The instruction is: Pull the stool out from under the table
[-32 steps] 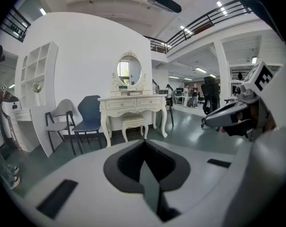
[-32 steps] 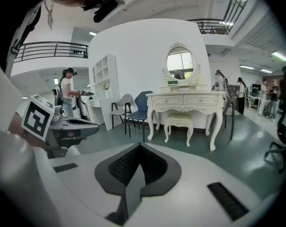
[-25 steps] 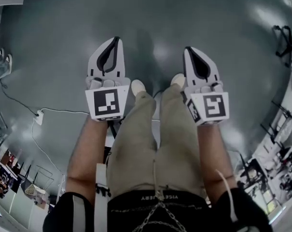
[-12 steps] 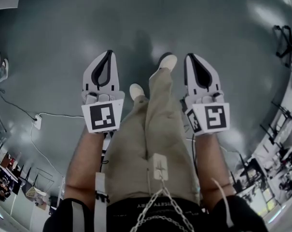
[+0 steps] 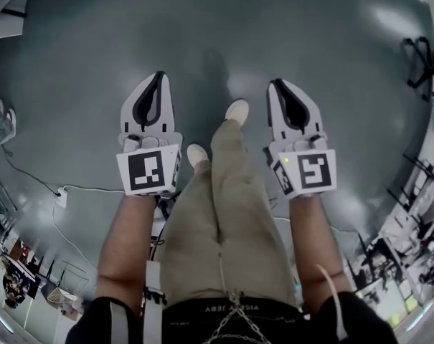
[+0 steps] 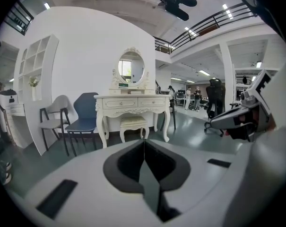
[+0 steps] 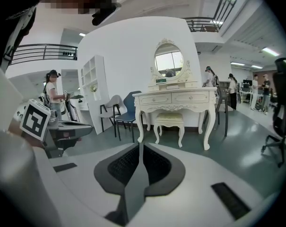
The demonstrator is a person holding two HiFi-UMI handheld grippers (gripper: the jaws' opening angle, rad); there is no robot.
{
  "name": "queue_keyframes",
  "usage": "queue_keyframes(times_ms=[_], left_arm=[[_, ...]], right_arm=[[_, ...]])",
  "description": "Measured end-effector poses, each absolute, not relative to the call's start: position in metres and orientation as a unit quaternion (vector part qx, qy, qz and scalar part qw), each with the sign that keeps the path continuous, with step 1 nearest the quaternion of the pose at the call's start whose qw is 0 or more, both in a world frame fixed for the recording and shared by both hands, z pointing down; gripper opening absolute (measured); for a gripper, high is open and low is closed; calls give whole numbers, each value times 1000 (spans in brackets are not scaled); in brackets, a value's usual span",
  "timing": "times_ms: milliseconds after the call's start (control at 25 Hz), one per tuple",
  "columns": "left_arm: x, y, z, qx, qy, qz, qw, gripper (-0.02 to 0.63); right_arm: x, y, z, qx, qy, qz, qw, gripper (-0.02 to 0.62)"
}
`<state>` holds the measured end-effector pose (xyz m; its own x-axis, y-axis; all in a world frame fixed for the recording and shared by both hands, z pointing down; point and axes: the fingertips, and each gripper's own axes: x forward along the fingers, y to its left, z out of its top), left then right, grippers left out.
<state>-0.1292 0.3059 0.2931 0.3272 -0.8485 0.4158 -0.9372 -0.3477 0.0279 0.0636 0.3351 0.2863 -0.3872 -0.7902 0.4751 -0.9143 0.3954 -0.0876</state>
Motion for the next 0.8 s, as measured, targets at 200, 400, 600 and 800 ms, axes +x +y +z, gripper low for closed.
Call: queue_keyframes(times_ms=[200, 400, 600, 800], left_arm=[[-105, 269, 296, 804, -552, 179, 134, 6], [-89, 249, 310, 807, -537, 196, 146, 139], [-98, 238, 312, 796, -548, 211, 144, 159], [-99, 241, 316, 788, -554, 221, 157, 175]], right_arm=[[95, 306, 286, 512, -818, 185, 183, 109], [114, 289, 298, 511, -813, 198, 196, 177], [117, 276, 306, 503, -816, 207, 195, 195], [119, 269, 312, 488, -822, 213, 200, 206]])
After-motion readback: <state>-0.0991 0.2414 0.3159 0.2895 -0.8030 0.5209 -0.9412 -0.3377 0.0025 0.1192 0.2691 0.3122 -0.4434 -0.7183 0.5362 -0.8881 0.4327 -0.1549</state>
